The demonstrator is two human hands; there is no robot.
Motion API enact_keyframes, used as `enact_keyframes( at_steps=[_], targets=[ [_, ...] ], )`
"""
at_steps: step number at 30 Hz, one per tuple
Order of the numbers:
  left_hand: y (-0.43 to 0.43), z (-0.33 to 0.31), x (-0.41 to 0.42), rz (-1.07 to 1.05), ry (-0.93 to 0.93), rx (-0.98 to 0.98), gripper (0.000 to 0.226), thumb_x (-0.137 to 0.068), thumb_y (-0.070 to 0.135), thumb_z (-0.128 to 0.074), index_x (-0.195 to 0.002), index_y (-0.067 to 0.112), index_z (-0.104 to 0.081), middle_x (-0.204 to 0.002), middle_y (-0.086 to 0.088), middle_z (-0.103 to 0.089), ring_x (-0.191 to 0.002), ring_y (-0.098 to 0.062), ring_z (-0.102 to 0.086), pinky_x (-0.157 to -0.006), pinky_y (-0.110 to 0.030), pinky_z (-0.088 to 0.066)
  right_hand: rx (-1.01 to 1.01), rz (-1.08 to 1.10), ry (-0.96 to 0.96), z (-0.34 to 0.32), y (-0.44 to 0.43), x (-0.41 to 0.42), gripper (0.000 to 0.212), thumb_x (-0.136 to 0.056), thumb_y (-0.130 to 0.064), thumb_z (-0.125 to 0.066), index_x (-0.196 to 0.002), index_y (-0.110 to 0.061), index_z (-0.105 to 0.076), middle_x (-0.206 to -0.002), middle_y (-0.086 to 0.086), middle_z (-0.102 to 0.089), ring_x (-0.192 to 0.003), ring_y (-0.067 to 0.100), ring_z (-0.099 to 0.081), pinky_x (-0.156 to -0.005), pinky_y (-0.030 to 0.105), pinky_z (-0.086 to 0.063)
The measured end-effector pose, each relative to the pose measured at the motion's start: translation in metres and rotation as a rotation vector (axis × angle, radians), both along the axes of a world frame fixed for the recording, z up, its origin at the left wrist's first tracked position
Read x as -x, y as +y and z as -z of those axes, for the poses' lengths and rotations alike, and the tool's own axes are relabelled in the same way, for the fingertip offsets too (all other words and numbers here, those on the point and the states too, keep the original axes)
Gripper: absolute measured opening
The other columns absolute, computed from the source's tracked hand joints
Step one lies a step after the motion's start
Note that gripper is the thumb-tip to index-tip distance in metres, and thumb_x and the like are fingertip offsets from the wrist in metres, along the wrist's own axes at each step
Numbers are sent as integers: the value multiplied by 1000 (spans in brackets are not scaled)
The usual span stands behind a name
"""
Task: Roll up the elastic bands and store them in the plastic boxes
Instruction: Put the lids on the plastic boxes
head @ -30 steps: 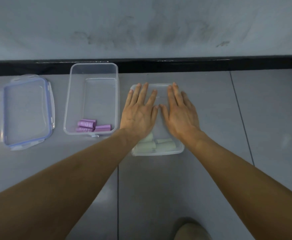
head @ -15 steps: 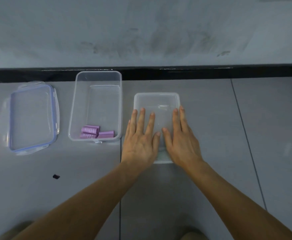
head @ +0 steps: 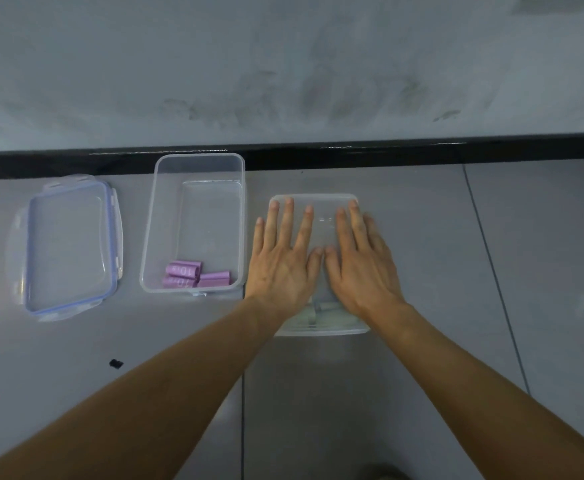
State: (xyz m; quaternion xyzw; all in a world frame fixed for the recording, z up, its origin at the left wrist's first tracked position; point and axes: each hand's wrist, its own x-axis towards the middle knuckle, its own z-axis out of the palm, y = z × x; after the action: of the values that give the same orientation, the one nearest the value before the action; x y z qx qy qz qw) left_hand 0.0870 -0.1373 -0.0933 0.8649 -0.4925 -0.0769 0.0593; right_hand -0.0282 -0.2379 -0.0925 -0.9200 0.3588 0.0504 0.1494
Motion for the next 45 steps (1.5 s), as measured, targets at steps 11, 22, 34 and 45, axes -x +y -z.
enact_keyframes(
  at_steps=[11,22,34,45],
  targets=[
    [-3,1,-1,8,24,-100,62,-100,50,-7,-153,23,12,-159,-9,24,-143,-27,31,-120,-50,3,13,23,46,2,-1,0,67,-100,-54,-14,-157,-24,4,-164,-4,18,-150,33,-10,-120,49,-21],
    [83,-68,-80,323,-72,-111,60,-100,55,-7,-154,31,4,-162,-6,11,-146,-25,23,-120,-47,5,78,89,199,-20,-21,13,68,-93,-62,0,-153,-31,3,-165,-3,7,-149,34,-7,-114,57,-24],
    [235,-62,-213,-238,-69,-221,68,-97,61,-14,-153,31,11,-162,-10,7,-148,-31,12,-121,-49,-4,148,-438,52,-100,58,-128,69,-95,-64,-1,-156,-31,6,-165,1,13,-152,24,3,-122,45,-16],
    [223,-6,-218,-469,160,-87,76,-96,58,-37,-154,29,5,-161,-12,-11,-147,-34,-12,-119,-46,-18,-144,-513,-70,-63,183,-268,62,-104,-48,-19,-156,-28,9,-165,-1,13,-152,20,6,-120,38,-13]
  ],
)
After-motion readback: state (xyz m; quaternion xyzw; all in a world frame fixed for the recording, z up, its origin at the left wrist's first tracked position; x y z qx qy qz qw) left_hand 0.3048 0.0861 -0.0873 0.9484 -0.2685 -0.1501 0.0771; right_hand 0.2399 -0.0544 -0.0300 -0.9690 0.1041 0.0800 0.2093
